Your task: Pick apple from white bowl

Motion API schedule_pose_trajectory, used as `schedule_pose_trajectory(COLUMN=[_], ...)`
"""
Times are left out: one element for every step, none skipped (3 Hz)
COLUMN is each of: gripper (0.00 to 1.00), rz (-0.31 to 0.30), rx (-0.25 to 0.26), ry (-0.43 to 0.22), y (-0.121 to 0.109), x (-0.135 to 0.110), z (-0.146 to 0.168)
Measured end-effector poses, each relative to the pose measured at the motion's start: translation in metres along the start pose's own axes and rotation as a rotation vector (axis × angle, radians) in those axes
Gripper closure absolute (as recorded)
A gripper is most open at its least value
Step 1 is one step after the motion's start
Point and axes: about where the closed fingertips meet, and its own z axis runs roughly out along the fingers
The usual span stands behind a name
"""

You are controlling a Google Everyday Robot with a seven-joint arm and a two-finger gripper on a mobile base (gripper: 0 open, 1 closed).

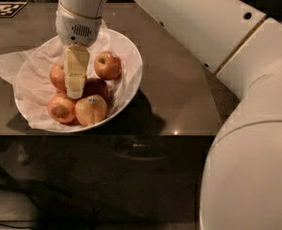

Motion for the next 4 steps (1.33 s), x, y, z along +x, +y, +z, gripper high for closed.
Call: schedule_pose_trajectory(gripper=[0.0, 0.0, 0.0, 0.19], rz=[-0.017, -0.022, -0.022, -0.022], rx=[-0.019, -0.023, -0.023, -0.023], ry=[0.009, -0.021, -0.021, -0.021], y=[-0.0023, -0.0005, -0.0005, -0.0005], x=[-0.0124, -0.0058, -0.0057, -0.0057], z=[0.0101, 0.0192, 0.0193, 0.0193])
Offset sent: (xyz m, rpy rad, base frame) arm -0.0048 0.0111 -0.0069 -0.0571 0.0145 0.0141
